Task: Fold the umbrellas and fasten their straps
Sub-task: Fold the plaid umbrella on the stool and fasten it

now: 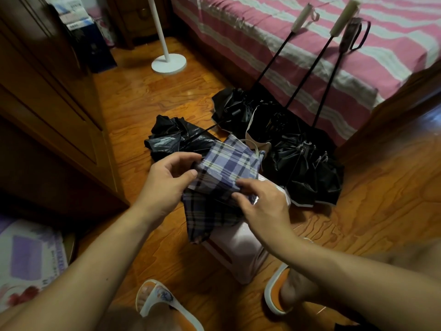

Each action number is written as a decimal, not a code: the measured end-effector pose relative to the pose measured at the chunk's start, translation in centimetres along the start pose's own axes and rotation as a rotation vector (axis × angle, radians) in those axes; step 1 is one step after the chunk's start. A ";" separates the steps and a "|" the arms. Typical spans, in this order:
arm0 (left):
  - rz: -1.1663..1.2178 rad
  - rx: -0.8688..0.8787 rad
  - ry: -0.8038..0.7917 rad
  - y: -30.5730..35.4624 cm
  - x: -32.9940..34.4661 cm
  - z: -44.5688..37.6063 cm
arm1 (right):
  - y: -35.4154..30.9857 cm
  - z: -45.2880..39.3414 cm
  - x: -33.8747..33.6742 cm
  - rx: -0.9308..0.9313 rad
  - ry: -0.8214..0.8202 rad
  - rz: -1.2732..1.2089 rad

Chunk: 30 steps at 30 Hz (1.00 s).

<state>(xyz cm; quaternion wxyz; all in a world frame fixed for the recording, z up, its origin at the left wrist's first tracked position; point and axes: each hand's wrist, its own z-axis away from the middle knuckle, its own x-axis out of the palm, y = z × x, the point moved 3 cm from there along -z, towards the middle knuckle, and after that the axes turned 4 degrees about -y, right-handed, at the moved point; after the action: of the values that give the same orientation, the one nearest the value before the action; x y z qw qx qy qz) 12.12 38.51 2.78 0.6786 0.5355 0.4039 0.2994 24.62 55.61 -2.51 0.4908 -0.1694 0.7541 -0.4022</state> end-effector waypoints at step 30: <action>-0.269 -0.777 -0.076 -13.6 0.0 2.1 | 10.9 -1.2 3.6 0.304 -0.495 0.267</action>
<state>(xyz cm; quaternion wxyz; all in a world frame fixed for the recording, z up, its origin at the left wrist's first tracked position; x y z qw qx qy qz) 13.58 34.18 -10.15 0.8778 0.1927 0.3020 0.3180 23.40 60.55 -12.93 0.7275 -0.0863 0.5587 -0.3888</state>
